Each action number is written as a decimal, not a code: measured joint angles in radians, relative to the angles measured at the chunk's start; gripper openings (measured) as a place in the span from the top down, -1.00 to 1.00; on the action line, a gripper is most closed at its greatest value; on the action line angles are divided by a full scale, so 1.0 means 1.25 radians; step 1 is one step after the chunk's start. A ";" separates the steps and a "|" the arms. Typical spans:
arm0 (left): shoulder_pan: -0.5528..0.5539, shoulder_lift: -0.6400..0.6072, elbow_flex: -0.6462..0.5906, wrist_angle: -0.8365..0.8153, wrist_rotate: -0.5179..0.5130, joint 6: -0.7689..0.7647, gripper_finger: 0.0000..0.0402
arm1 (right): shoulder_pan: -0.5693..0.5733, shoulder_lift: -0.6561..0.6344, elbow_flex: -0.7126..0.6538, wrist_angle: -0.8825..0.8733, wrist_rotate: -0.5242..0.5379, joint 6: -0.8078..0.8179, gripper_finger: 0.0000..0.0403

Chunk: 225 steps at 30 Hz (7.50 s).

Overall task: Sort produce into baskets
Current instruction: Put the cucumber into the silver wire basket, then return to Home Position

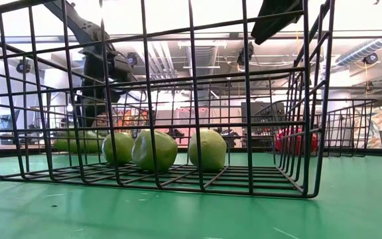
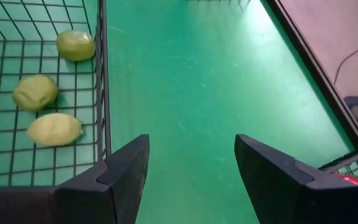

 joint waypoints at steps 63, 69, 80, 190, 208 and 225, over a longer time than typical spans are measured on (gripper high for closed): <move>-0.718 -0.565 -0.576 0.987 0.174 -0.047 0.24 | 0.035 -0.496 -0.675 0.880 -0.124 -0.391 -0.13; -0.699 -0.731 -0.660 1.109 0.249 -0.010 0.53 | 0.035 -0.735 -0.734 0.776 -0.128 -0.381 -0.13; -0.699 -1.029 -0.859 1.155 0.246 -0.097 0.72 | 0.034 -1.096 -1.068 0.897 -0.113 -0.328 -0.13; -0.700 -1.214 -0.876 0.888 0.076 -0.012 0.72 | -0.196 -1.063 -1.071 0.774 -0.390 -0.355 -0.13; -0.700 -1.214 -0.875 0.888 0.076 -0.012 0.72 | -0.196 -1.063 -1.071 0.774 -0.390 -0.356 -0.13; -0.700 -1.213 -0.875 0.888 0.076 -0.012 0.72 | -0.196 -1.063 -1.071 0.774 -0.390 -0.356 -0.13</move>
